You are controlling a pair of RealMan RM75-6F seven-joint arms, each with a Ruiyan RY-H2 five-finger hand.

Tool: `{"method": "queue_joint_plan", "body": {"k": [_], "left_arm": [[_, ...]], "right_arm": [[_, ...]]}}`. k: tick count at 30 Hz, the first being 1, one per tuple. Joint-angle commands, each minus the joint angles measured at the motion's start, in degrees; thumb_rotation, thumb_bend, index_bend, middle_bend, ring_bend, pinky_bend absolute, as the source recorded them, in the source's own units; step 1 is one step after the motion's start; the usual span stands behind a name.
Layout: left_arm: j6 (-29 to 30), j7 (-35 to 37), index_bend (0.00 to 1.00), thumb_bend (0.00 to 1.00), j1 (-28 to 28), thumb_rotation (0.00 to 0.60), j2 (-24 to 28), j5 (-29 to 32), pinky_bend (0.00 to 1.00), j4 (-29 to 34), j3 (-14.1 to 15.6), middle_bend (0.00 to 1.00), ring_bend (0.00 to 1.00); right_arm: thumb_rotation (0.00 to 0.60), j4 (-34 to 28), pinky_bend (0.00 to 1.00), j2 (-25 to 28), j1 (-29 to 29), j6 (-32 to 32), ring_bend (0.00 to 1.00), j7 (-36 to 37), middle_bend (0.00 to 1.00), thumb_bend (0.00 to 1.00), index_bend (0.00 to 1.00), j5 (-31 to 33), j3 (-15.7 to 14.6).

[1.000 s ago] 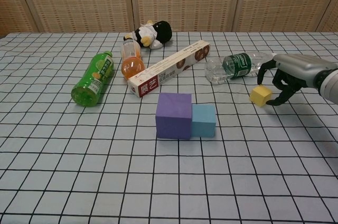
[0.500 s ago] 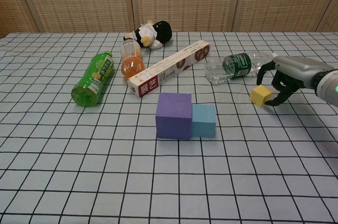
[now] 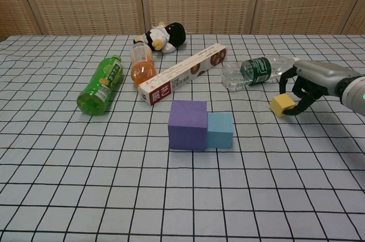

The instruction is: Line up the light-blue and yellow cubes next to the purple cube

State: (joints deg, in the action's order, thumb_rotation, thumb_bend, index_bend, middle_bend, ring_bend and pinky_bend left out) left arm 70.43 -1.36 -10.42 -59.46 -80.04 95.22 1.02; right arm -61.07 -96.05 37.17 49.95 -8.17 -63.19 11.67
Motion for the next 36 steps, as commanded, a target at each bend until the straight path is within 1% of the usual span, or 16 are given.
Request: {"method": "queue_joint_plan", "body": {"k": [1,7,8,11,14,18,25,36], "left_arm": [[0.0,0.0,0.22,0.5,0.0,0.6,0.0,0.0,0.42,0.0,0.0,0.2,0.22],[0.0,0.0,0.22,0.5,0.0,0.6,0.0,0.0,0.42,0.0,0.0,0.2,0.22],[-0.1,0.0,0.22,0.5,0.0,0.6,0.0,0.0,0.42,0.0,0.0,0.2,0.22],[-0.2,0.1,0.22,0.5,-0.1,0.6,0.1,0.1,0.42,0.0,0.0,0.2,0.22],[-0.2,0.1,0.22,0.5,-0.1,0.6,0.1,0.0,0.42,0.1,0.1,0.2,0.22],[0.0,0.3,0.22,0.5,0.0,0.6,0.2,0.0,0.43,0.1,0.0,0.2,0.22],[0.0,0.7,0.22,0.5,0.0,0.6,0.2,-0.1,0.43,0.0,0.1,0.2,0.22],[0.0,0.5,0.22,0.5,0.0,0.6,0.2,-0.2,0.43,0.0,0.1,0.2,0.22]], "right_arm": [[0.6,-1.0,1.0,0.4,-0.3,0.5,0.97,0.6,0.9,0.08,0.61,-0.7,-0.2],[0.6,-4.6,1.0,1.9,-0.9,0.5,0.97,2.0,0.9,0.08,0.61,-2.0,-0.8],[0.6,-7.5,1.0,2.9,-1.3,0.2,0.97,2.8,0.9,0.08,0.61,-2.4,-1.3],[0.6,-12.1,1.0,4.7,-2.1,0.7,0.97,2.2,0.9,0.08,0.61,-3.1,-2.3],[0.6,-16.1,1.0,6.1,-2.5,0.2,0.97,2.0,0.9,0.08,0.61,-3.5,-3.3],[0.6,-19.8,1.0,7.7,-2.4,-1.6,0.97,2.7,0.9,0.08,0.61,-3.7,-4.3],[0.6,-20.8,1.0,7.6,-2.4,-1.6,0.97,2.2,0.9,0.08,0.61,-3.9,-5.1],[0.6,-18.7,1.0,5.6,-2.4,-0.4,0.97,2.4,0.9,0.08,0.61,-4.0,-4.9]]}}
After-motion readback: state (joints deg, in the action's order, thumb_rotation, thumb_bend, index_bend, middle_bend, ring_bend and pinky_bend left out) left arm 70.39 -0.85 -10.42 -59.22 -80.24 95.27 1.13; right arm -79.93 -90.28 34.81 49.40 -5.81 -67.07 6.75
